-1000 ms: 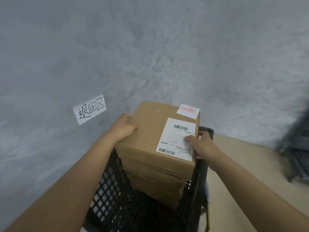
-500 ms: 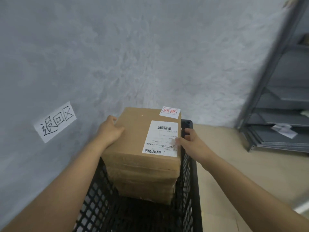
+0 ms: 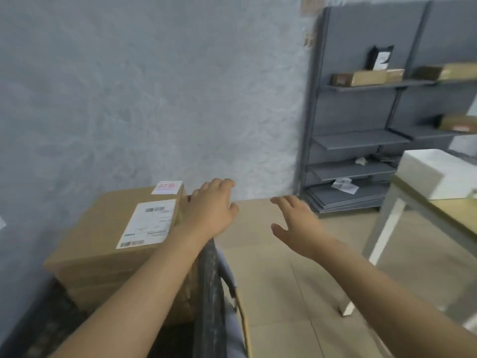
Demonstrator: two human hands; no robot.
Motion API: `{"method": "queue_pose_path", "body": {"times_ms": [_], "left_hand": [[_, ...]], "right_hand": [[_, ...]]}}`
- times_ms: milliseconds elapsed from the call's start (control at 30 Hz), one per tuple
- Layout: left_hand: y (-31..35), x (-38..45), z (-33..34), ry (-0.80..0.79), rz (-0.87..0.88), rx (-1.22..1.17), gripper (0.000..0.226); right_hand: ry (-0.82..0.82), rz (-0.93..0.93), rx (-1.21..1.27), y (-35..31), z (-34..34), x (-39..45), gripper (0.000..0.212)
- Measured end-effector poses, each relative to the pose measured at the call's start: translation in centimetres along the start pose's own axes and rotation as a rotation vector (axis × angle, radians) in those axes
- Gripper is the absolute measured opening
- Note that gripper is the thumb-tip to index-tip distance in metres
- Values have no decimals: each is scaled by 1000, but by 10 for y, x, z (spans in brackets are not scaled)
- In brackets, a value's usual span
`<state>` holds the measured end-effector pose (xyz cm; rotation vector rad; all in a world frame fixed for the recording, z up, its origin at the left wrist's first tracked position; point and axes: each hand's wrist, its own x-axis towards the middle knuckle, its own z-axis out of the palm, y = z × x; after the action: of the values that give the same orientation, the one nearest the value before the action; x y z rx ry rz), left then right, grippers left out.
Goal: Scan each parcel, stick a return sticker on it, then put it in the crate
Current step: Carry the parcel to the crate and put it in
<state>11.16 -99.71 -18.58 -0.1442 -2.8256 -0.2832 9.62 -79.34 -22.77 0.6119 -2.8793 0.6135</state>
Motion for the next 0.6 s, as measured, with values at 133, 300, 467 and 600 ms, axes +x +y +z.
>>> {"method": "queue_pose_path", "body": {"times_ms": [133,300,467,600], "left_hand": [[109,-1,26,-19,125,25,51],[244,-2,57,-9,247,11,48],[355,1,81,-59,366,-18,45],[432,20,98,-100,441,-38,42]], "right_hand": [[46,70,-92,82,-52,-64,59],[84,174,-154,182,-114,-146,59],[112,308,-185,263,-163,-213,57],[145,412,-164,323,-194,-249,57]]}}
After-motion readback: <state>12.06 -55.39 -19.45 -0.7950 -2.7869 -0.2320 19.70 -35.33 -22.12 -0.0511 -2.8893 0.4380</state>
